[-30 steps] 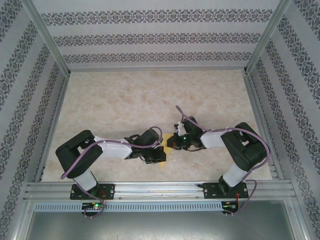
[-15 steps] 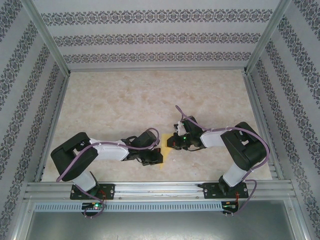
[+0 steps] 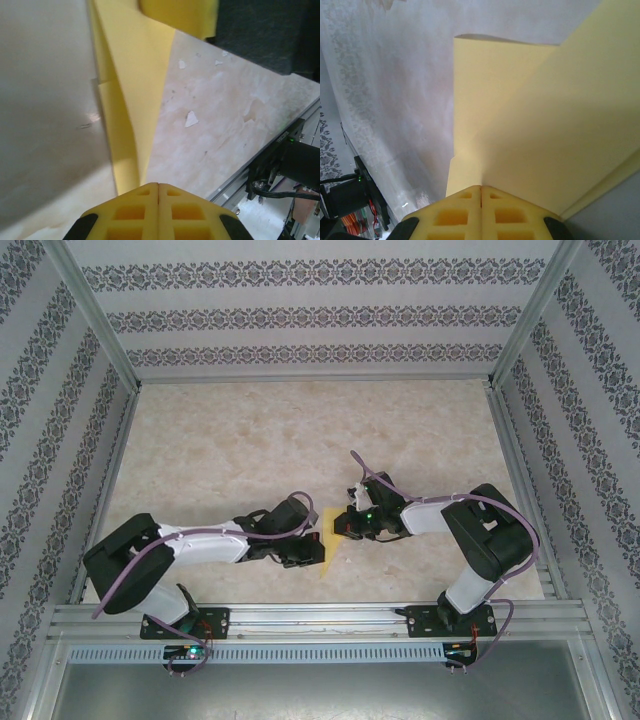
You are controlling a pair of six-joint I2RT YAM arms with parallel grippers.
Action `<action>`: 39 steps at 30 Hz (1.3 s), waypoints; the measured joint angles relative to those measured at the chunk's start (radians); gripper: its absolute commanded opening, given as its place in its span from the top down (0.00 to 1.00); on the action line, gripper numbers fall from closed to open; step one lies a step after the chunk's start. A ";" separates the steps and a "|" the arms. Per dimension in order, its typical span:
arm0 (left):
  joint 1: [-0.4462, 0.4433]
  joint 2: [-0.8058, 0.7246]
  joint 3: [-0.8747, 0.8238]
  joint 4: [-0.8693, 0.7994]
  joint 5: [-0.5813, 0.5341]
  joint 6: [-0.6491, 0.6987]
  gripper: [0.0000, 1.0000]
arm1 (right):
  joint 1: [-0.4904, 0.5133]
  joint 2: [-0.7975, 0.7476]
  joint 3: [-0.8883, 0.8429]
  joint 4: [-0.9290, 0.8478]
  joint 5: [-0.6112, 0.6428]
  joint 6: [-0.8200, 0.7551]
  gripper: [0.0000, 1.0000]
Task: Fold a paper plane with a square sheet of paper (fold left side to right side)
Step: Fold the wing for the fifth time at the center of the table.
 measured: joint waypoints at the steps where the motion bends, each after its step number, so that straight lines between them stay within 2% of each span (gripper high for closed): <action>1: -0.006 0.017 0.014 0.003 0.007 0.002 0.98 | 0.000 0.000 0.000 0.000 0.000 0.000 1.00; 10: -0.032 0.121 0.060 0.037 0.035 0.006 0.98 | 0.000 0.000 0.000 -0.001 0.000 -0.009 1.00; 39: -0.032 0.124 0.009 0.055 0.062 0.006 0.98 | 0.000 0.009 0.018 -0.032 -0.006 -0.018 1.00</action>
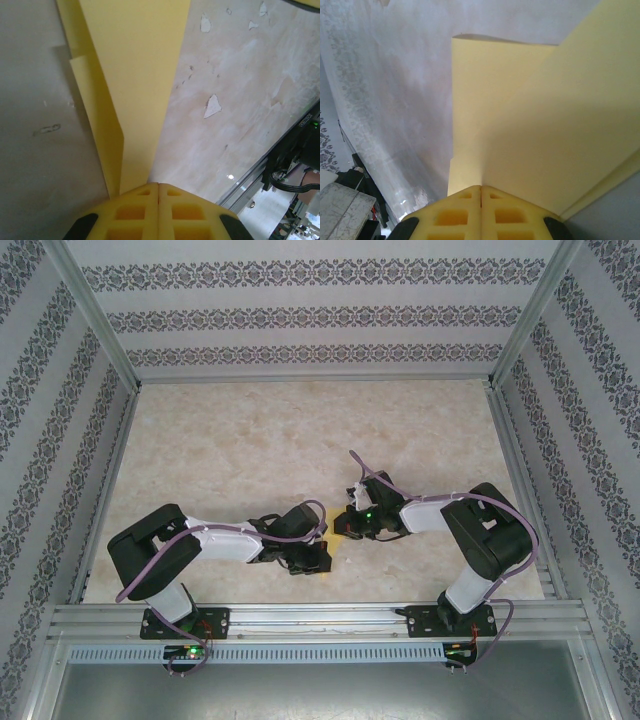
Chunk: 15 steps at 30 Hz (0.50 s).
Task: Fold a paper plane with a square sheet of paper (fold left side to right side)
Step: Fold the wing for the fifth time at the center of the table.
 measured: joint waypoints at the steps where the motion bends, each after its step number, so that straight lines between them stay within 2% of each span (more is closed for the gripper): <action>1: 0.000 0.000 -0.001 0.002 0.000 0.000 0.98 | 0.000 0.000 0.000 0.000 0.000 0.000 1.00; 15: -0.020 -0.024 -0.072 0.091 -0.008 -0.018 0.98 | 0.000 0.002 0.002 -0.003 0.000 -0.001 1.00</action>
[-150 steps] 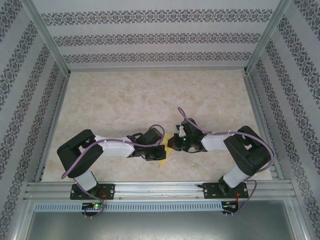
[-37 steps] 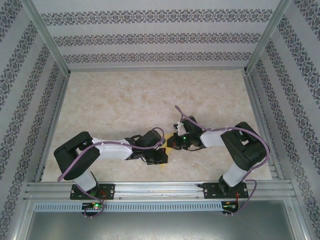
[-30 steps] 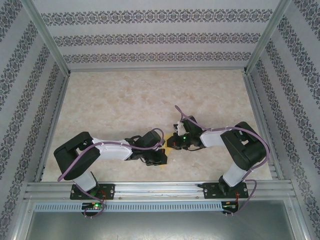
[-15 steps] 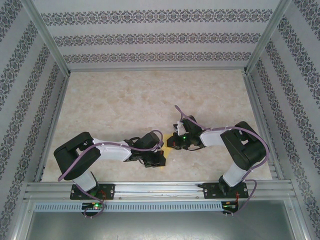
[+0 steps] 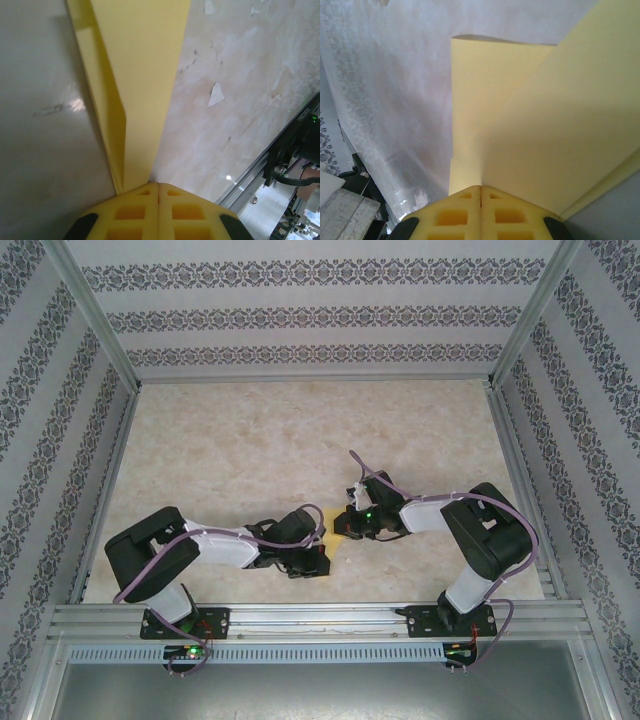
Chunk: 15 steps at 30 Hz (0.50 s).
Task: Fold a paper plane with a square sheet of paper (fold left side to right side)
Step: Fold the wing for the fifth time at the center of the table.
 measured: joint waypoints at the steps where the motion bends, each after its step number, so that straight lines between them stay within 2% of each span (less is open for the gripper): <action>1: -0.004 -0.006 -0.009 0.004 -0.001 -0.002 0.98 | 0.000 0.000 0.000 0.000 0.000 0.000 1.00; 15: -0.045 -0.164 -0.126 -0.026 -0.032 -0.047 0.98 | 0.000 0.003 0.007 -0.013 -0.001 -0.004 1.00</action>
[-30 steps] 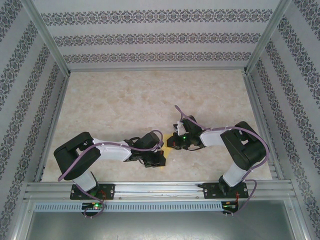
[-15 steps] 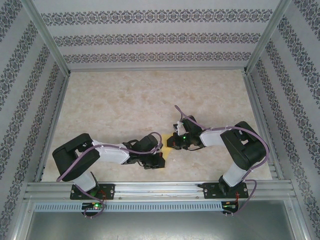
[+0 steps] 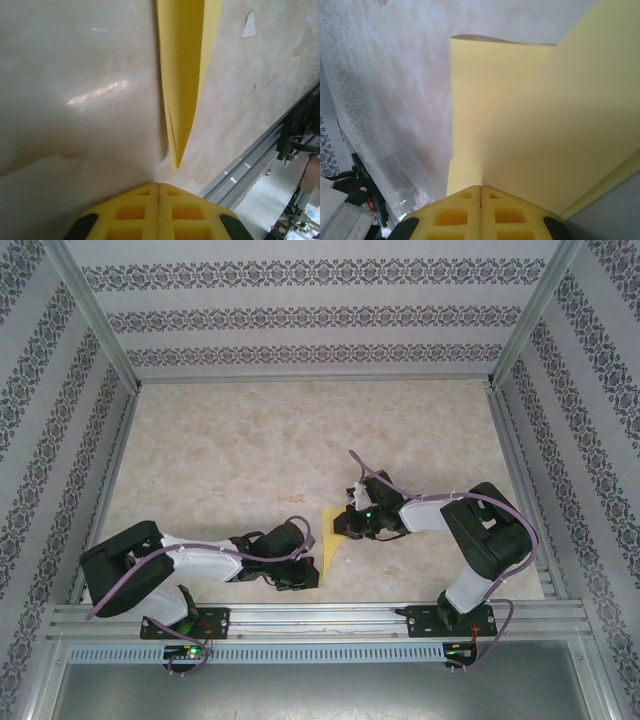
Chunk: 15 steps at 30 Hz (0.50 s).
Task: Fold a paper plane with a square sheet of paper (fold left side to right side)
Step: Fold the wing for the fifth time at the center of the table.
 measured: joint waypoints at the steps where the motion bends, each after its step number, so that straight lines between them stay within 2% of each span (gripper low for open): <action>1: 0.000 -0.027 0.000 -0.013 -0.006 0.000 0.98 | 0.000 0.000 0.001 -0.001 0.000 0.000 1.00; 5: 0.003 -0.134 0.007 -0.026 -0.022 0.001 0.97 | 0.000 0.000 0.004 -0.006 0.000 -0.003 1.00; 8: 0.024 -0.159 0.020 -0.021 -0.020 0.001 0.97 | 0.000 0.000 0.004 -0.006 0.000 -0.003 1.00; 15: 0.070 -0.008 0.120 0.010 -0.002 0.026 0.98 | 0.000 -0.001 0.004 -0.006 0.000 -0.003 1.00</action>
